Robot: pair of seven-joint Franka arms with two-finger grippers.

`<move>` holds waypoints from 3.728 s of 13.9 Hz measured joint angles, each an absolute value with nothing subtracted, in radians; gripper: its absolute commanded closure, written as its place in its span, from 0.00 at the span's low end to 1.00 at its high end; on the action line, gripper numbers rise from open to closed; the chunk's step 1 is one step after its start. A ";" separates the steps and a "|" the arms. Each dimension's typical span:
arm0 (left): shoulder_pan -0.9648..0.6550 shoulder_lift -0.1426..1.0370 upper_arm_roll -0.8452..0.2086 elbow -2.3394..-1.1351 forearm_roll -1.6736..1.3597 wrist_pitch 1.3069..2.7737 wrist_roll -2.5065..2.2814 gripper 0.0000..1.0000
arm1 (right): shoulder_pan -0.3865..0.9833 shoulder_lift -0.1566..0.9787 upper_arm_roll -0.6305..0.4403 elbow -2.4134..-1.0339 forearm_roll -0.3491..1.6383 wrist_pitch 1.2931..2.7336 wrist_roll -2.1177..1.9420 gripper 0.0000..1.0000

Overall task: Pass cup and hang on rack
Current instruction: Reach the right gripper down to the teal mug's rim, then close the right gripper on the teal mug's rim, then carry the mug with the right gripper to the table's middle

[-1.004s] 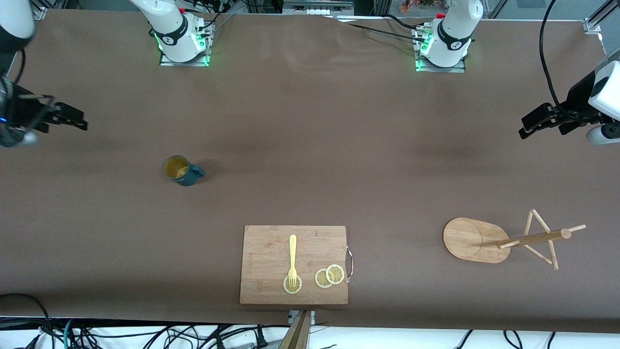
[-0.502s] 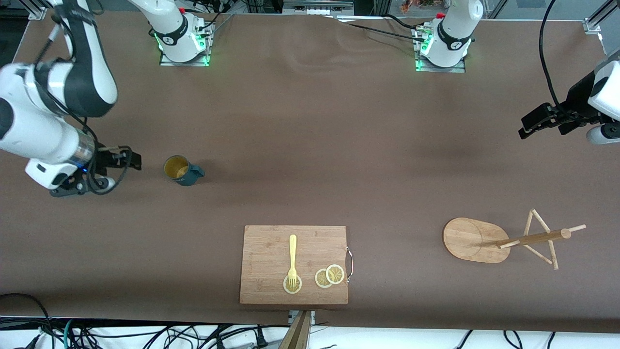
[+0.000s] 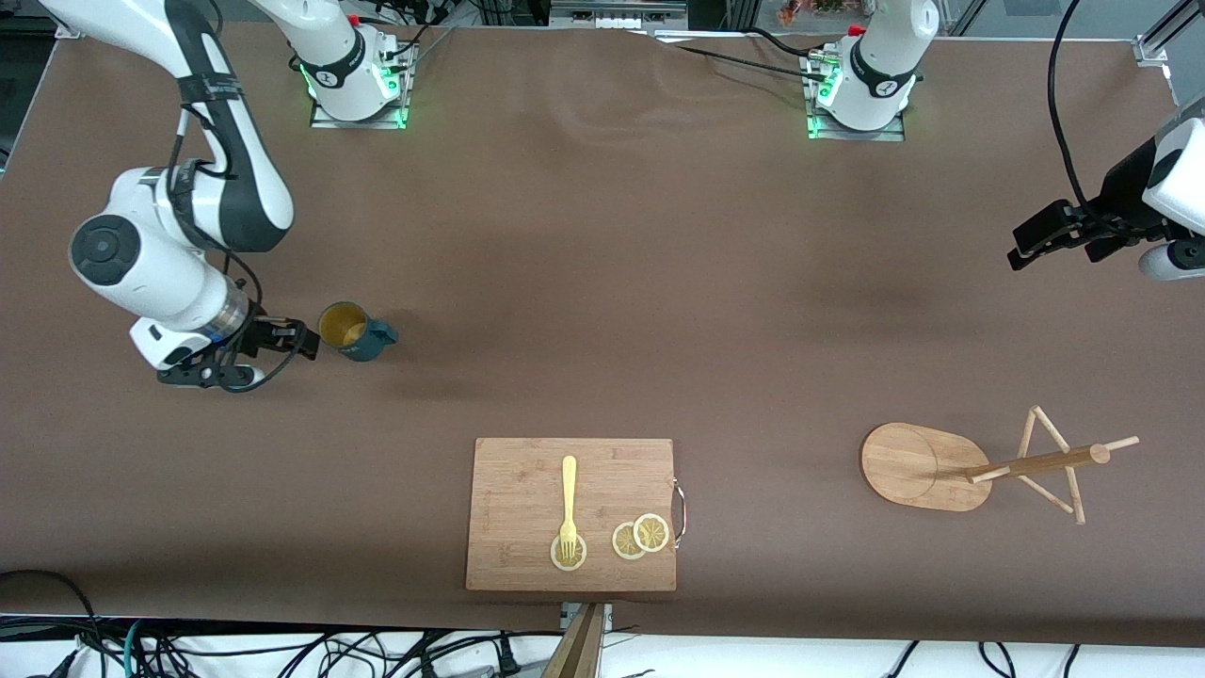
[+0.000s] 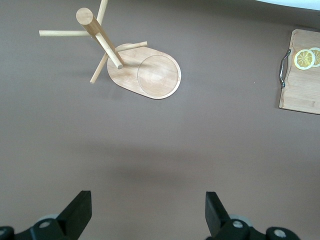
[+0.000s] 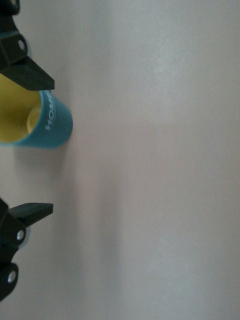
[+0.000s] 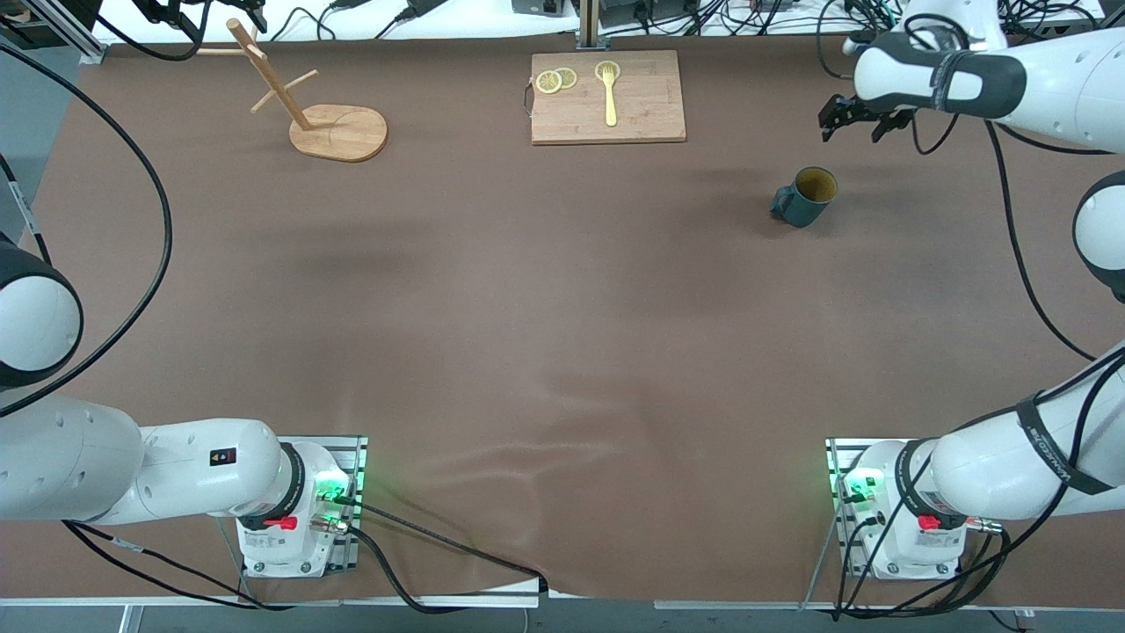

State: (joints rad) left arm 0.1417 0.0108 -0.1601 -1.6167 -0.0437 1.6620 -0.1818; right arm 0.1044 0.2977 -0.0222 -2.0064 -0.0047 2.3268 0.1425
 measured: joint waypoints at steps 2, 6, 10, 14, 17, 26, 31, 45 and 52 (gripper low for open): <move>0.142 0.011 -0.160 -1.617 -0.044 1.662 -0.182 0.00 | 0.109 0.284 -0.003 -2.043 -0.005 2.303 0.171 0.01; 0.142 0.011 -0.160 -1.617 -0.044 1.662 -0.182 0.00 | 0.109 0.270 0.002 -2.066 -0.005 2.241 0.171 0.01; 0.142 0.011 -0.161 -1.617 -0.044 1.662 -0.182 0.00 | 0.109 0.273 0.002 -2.116 -0.005 2.289 0.162 0.05; 0.142 0.011 -0.161 -1.617 -0.044 1.662 -0.182 0.00 | 0.109 0.292 0.002 -2.152 -0.005 2.351 0.159 0.85; 0.142 0.011 -0.161 -1.617 -0.044 1.662 -0.182 0.00 | 0.109 0.297 0.002 -2.152 -0.005 2.359 0.159 1.00; 0.141 0.011 -0.161 -1.617 -0.044 1.662 -0.182 0.00 | 0.109 0.301 0.002 -2.131 -0.005 2.341 0.157 1.00; 0.141 0.011 -0.161 -1.617 -0.044 1.662 -0.182 0.00 | 0.109 0.282 0.054 -1.917 -0.004 1.990 0.158 1.00; 0.141 0.013 -0.175 -1.596 -0.044 1.663 -0.182 0.00 | 0.583 0.556 0.219 -1.538 -0.002 2.108 0.978 1.00; 0.141 0.023 -0.175 -1.588 -0.044 1.663 -0.182 0.00 | 0.706 0.729 0.207 -1.477 -0.127 2.244 1.145 1.00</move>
State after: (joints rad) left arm 0.1406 0.0234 -0.1746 -1.5885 -0.0437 1.6628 -0.1818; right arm 0.7061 0.7288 0.2071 -1.4772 -0.1266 2.2437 1.1452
